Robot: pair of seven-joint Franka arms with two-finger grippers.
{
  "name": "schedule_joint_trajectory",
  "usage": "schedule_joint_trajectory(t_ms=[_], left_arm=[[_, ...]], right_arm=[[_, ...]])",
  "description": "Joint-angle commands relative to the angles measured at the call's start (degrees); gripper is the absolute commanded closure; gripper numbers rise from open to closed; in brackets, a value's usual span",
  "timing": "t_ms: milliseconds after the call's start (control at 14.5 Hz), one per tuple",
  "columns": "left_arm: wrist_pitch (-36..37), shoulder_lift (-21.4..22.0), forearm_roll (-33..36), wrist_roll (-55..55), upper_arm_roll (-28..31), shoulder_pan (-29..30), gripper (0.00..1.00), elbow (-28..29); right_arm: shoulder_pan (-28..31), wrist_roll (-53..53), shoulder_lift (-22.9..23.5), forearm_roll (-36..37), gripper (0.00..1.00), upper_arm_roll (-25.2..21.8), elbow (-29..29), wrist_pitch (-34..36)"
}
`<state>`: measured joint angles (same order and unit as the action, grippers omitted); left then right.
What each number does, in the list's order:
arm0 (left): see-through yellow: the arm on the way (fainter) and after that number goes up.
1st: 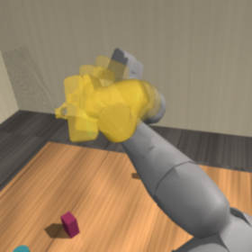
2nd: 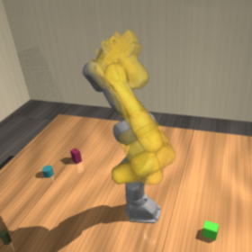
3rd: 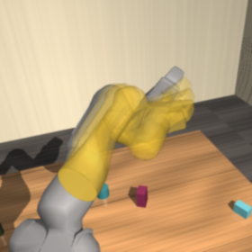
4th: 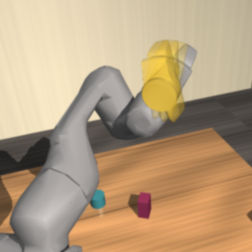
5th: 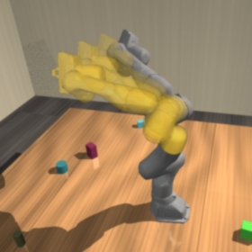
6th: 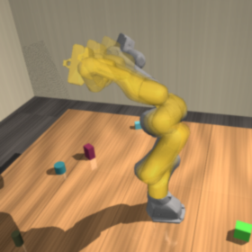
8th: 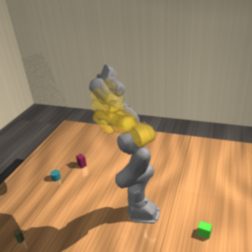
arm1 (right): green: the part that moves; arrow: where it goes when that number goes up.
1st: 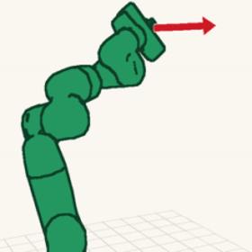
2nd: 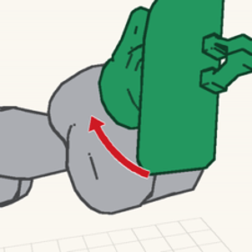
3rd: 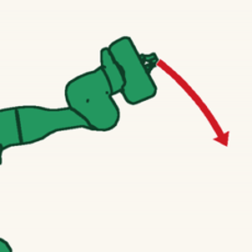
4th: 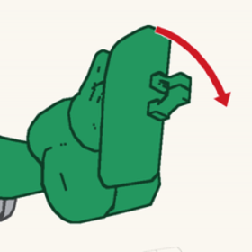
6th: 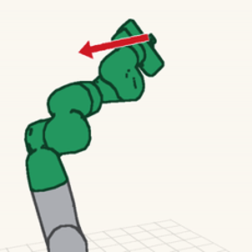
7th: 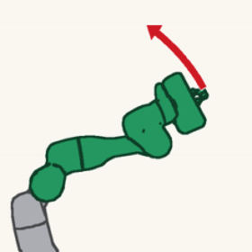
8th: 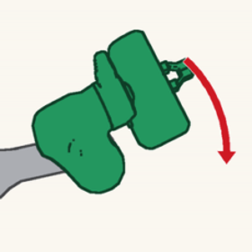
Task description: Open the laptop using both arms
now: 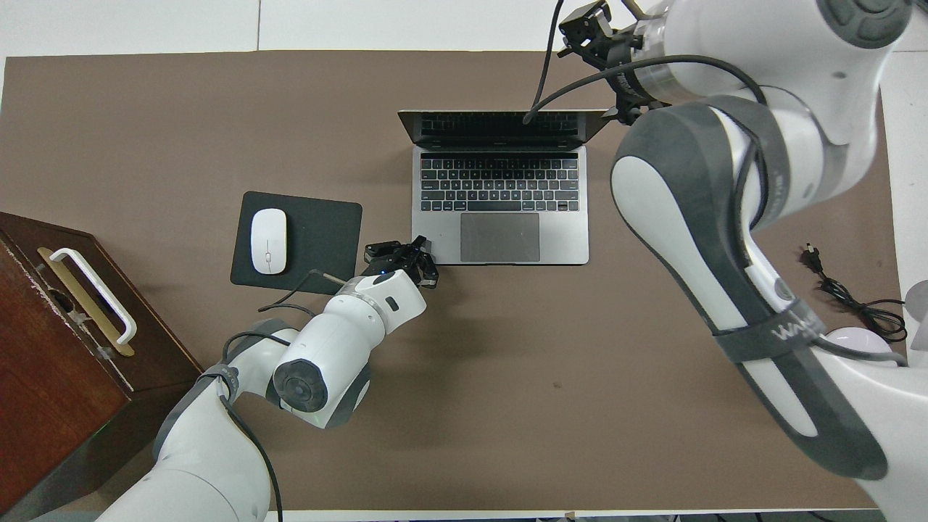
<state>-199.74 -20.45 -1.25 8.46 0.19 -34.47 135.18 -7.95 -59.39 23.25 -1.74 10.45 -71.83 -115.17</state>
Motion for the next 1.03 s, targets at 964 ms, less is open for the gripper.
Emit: schedule_joint_trajectory(t_ms=[964], left_arm=[[48.8,14.7,-0.6,3.1,0.9,5.1,1.00,-15.0]], right_arm=[[4.9,65.6,-20.1,3.8,0.00,-15.8,-15.2,14.9]])
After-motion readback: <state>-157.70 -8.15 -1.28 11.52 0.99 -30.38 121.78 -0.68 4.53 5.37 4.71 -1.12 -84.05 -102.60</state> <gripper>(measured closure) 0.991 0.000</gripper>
